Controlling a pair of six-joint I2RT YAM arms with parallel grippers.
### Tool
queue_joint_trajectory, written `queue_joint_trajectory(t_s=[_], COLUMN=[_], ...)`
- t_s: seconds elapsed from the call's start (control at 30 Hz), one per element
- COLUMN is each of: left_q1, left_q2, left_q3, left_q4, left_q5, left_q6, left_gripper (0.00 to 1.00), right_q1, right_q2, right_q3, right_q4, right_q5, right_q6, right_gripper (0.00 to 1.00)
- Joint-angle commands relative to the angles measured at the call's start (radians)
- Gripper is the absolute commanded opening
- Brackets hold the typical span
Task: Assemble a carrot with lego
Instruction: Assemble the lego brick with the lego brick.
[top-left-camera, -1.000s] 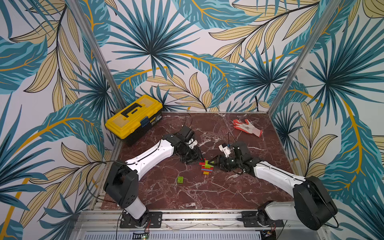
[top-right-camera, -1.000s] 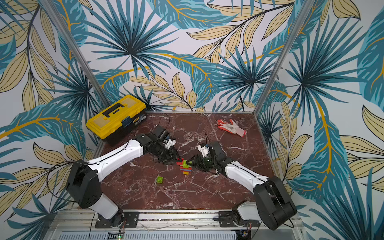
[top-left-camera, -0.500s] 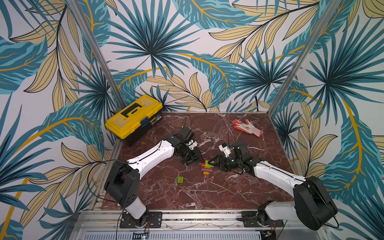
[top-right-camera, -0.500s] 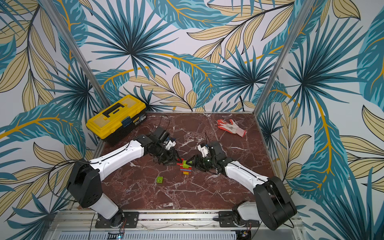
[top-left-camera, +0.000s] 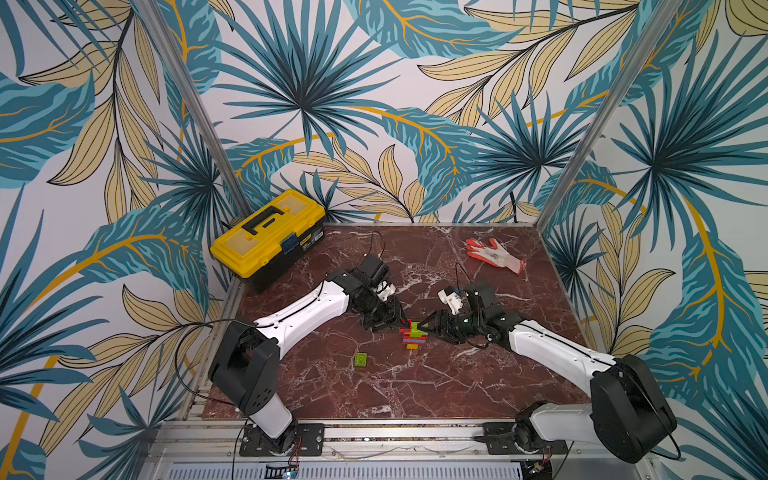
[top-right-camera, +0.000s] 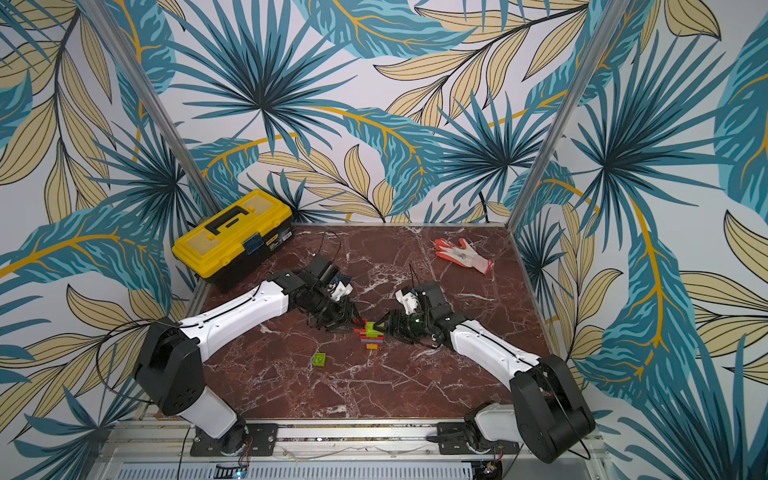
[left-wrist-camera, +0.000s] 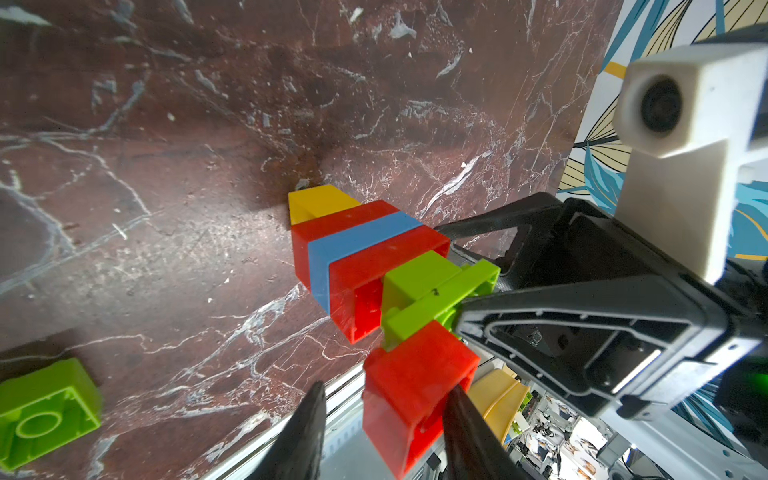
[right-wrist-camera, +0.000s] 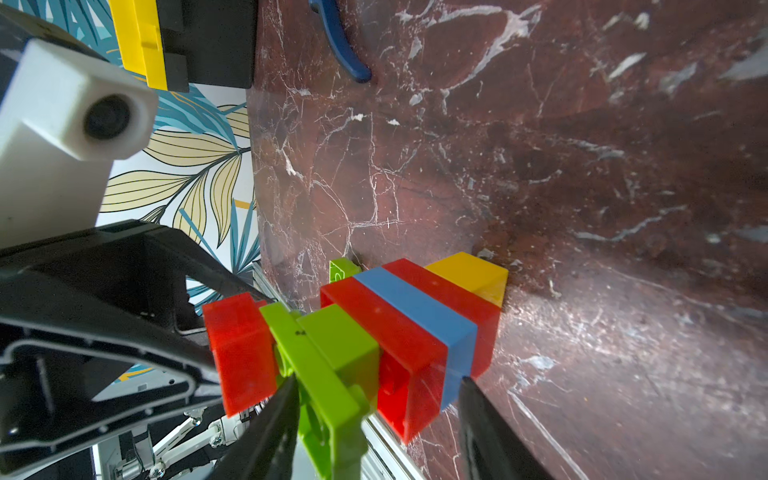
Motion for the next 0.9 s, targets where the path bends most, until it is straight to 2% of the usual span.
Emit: queue_joint_trajectory(t_s=[0.0,0.37,0.87], left_q1=[0.013,0.019,0.007], left_q2=[0.024,0.017,-0.01], left_q3=[-0.002,0.03,0.103], left_q4=[-0.069,-0.069,-0.069], left_q5=[-0.089,-0.073,-0.043], left_q6=[0.012,0.015,0.017], left_gripper=[0.47,0.5,0.59], right_q1=[0.002,0.002,0.002], right_q2=[-0.005,-0.114,-0.089], right_q3=[0.0,0.093,0.073], right_q4=[-0.125,-0.174,-0.167], right_q5=[0.046,0.033,0.033], right_q6=[-0.03,-0.061,-0.063], right_gripper=[0.59,0.73,0.72])
